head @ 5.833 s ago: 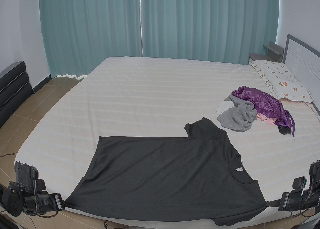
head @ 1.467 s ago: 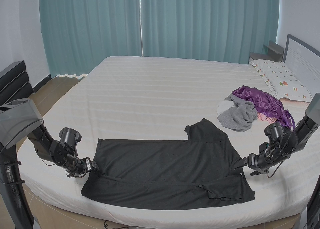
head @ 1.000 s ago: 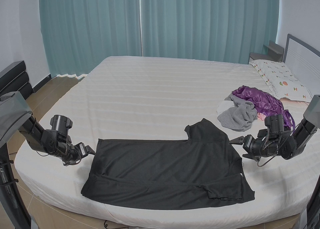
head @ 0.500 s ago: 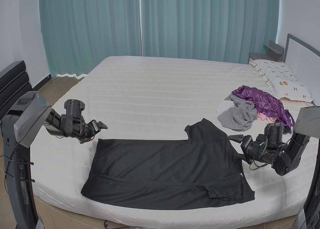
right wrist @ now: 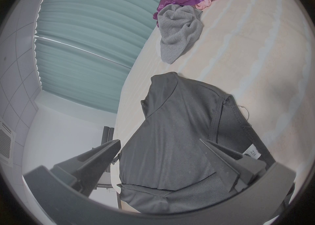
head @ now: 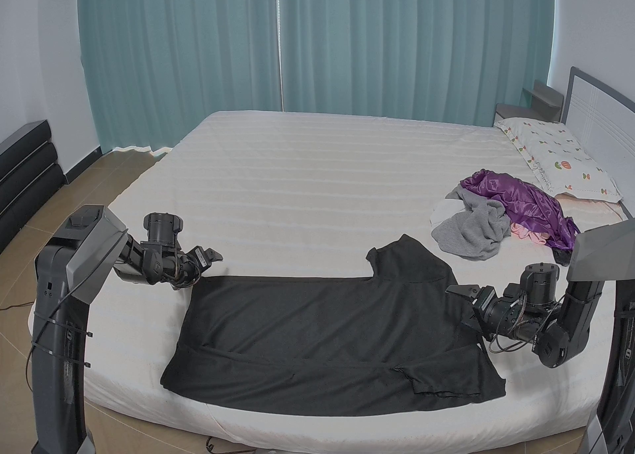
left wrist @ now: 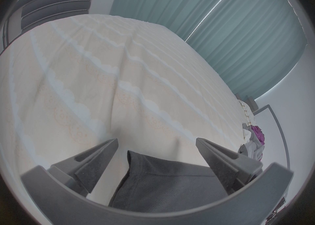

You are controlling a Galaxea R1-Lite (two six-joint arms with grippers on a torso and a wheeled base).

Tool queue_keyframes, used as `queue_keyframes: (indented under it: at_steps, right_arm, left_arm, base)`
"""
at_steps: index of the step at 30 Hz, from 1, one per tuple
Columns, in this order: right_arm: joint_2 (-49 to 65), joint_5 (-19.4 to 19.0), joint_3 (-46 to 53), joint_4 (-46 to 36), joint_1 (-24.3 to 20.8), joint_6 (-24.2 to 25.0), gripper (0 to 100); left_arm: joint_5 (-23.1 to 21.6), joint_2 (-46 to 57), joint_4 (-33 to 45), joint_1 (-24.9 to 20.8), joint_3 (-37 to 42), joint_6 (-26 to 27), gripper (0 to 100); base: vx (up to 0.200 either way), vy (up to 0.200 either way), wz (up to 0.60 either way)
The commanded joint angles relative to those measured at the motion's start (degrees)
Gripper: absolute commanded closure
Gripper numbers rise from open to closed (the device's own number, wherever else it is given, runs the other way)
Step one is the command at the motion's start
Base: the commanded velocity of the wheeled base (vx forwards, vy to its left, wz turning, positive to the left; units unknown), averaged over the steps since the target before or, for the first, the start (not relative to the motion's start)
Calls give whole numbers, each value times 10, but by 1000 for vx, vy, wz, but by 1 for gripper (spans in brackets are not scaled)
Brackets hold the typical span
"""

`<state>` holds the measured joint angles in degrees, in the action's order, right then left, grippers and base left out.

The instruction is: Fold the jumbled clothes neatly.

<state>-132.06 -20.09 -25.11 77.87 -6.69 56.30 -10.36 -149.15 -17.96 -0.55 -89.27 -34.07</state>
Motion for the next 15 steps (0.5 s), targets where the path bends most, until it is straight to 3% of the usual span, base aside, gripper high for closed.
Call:
queue_keyframes:
  at_steps: [1, 3, 4, 8, 15]
  right_arm:
    - [-8, -1, 4, 2, -1, 0, 0]
    - [-8, -1, 4, 2, -1, 0, 0]
    - [-8, -1, 4, 2, -1, 0, 0]
    - [-8, -1, 5, 2, 0, 0, 0]
    - [-8, -1, 4, 2, -1, 0, 0]
  left_arm:
    - [1, -11, -11, 0, 2, -13, 0]
    - [1, -11, -14, 0, 1, -19, 0]
    - [1, -11, -14, 0, 2, -20, 100]
    - [5, -10, -13, 2, 5, -20, 100]
    - [73, -11, -40, 8, 5, -45, 100]
  base:
    - [0, 0, 0]
    - [0, 0, 0]
    - [0, 0, 0]
    - [0, 0, 0]
    - [0, 0, 0]
